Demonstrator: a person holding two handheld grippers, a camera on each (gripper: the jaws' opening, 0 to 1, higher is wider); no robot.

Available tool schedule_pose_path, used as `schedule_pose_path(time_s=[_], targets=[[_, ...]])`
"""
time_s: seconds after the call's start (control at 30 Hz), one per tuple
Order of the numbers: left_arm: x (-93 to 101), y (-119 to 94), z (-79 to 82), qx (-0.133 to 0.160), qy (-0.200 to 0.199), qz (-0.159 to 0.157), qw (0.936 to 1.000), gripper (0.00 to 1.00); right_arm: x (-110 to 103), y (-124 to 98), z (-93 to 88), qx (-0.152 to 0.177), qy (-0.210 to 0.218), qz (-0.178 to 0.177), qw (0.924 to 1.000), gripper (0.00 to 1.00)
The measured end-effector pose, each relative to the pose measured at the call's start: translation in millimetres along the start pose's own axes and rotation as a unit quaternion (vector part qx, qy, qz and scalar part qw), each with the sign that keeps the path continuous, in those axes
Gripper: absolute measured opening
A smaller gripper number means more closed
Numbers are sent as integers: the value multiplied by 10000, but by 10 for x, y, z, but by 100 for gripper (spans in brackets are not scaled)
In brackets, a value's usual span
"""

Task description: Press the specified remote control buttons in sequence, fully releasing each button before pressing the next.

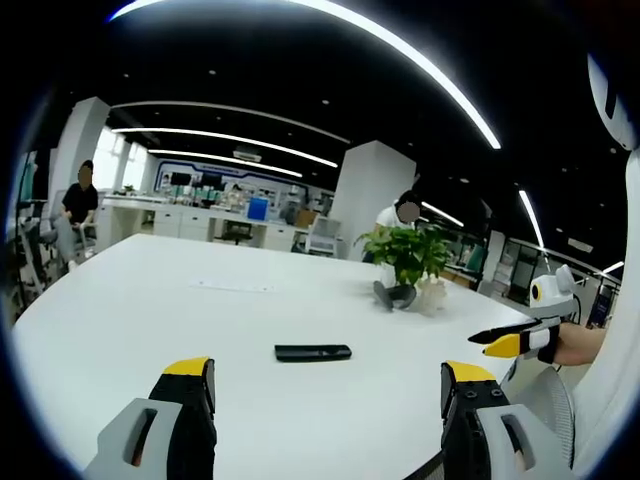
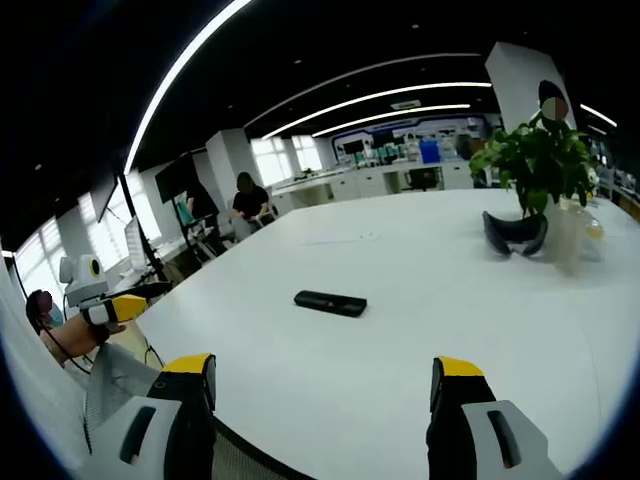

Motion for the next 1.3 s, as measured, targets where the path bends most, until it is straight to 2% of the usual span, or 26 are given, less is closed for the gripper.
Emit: schedule_pose_path(time_s=[0.5,1.3], targets=[[4,-1,-4,-8,-8,19,10000,97,5,-10,17,-37,-24,-51,10000,87],[50,43,11,-45,-85,-130,9999,96,-10,-30,5,-20,25,-142,9999,85]])
Point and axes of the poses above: the point that each gripper's makers call its tool centre point, and the gripper's own axes: y roughly forward along the fingers, x roughly to its right, z roughly out of its top, the point moved 7 cm from there along -y, roughly backward along the fingers, and after that the axes turned 4 degrees about x, right-handed, at the moved point
